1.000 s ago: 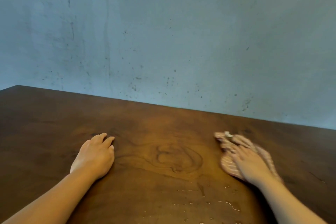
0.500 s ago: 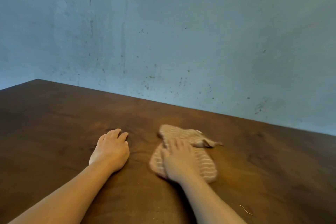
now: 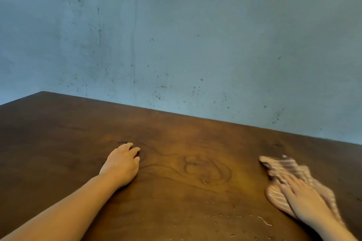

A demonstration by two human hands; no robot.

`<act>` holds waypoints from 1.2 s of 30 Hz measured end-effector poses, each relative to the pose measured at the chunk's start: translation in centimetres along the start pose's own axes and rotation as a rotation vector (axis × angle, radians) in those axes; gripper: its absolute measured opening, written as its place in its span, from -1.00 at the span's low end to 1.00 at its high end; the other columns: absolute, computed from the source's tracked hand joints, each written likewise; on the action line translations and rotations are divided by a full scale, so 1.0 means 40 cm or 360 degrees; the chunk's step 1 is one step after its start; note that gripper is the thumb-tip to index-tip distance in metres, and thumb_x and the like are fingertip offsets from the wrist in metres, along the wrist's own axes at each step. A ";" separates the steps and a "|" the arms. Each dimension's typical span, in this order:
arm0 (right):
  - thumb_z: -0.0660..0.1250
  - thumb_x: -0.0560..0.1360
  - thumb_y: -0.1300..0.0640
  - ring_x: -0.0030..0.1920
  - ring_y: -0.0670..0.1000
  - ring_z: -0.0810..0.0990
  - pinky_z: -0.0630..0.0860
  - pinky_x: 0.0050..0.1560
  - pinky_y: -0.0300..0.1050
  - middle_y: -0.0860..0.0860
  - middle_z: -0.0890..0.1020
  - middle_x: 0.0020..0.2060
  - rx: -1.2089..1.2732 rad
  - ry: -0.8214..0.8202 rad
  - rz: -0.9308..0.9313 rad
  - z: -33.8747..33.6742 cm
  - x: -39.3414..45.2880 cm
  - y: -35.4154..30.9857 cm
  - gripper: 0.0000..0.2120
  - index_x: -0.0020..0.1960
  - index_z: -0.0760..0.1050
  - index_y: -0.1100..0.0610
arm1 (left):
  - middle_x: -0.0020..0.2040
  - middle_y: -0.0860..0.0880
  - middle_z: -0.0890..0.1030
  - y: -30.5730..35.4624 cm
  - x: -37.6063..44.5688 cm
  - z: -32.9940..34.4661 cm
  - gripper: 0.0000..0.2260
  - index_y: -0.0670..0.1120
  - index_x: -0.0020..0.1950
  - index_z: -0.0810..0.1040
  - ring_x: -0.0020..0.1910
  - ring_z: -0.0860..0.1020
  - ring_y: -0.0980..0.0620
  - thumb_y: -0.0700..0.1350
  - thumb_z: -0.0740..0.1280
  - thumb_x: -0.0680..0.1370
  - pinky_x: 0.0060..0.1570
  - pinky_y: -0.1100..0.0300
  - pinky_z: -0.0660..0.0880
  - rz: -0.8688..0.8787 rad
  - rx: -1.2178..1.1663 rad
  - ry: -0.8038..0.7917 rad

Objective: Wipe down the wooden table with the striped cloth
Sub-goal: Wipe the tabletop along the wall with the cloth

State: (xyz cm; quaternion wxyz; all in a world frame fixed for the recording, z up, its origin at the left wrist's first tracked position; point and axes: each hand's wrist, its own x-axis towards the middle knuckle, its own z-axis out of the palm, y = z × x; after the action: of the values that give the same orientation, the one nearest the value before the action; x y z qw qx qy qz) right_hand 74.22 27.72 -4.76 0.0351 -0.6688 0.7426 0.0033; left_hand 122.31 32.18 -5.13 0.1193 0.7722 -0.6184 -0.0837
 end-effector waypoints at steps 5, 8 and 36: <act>-0.23 0.64 -0.21 0.59 -0.03 -0.05 -0.10 0.57 0.01 -0.05 -0.04 0.61 -0.0080 -0.0047 0.0008 0.015 -0.001 -0.117 -0.42 0.61 -0.12 -0.03 | 0.55 -0.01 0.16 -0.036 -0.032 0.005 -0.56 0.04 0.55 0.19 0.52 0.13 0.00 0.08 0.01 0.66 0.48 0.05 0.11 -0.0001 0.0127 0.0092; -0.19 0.67 -0.16 0.59 -0.03 -0.09 -0.14 0.56 -0.04 -0.05 -0.06 0.61 -0.0052 -0.0082 -0.0339 0.012 -0.042 -0.320 -0.46 0.61 -0.13 -0.04 | 0.55 -0.01 0.16 -0.043 -0.033 0.020 -0.56 0.03 0.54 0.19 0.52 0.12 0.01 0.06 -0.03 0.66 0.50 0.05 0.09 0.0002 0.0115 0.0138; -0.21 0.63 -0.24 0.59 0.06 -0.19 -0.25 0.54 0.13 -0.01 -0.11 0.61 0.0155 -0.0060 -0.0911 0.075 -0.428 -0.780 -0.41 0.61 -0.13 -0.07 | 0.31 -0.01 0.52 -0.037 -0.084 -0.006 -0.66 -0.01 0.37 0.45 0.26 0.47 -0.02 -0.07 0.23 0.59 0.25 0.04 0.44 -0.0079 -0.0427 0.0343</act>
State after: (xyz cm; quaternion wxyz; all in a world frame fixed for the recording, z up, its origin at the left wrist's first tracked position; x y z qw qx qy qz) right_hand 107.13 41.60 -5.46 0.0806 -0.8485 0.5221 -0.0299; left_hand 123.02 35.80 -5.40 0.2848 0.7689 -0.5660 -0.0852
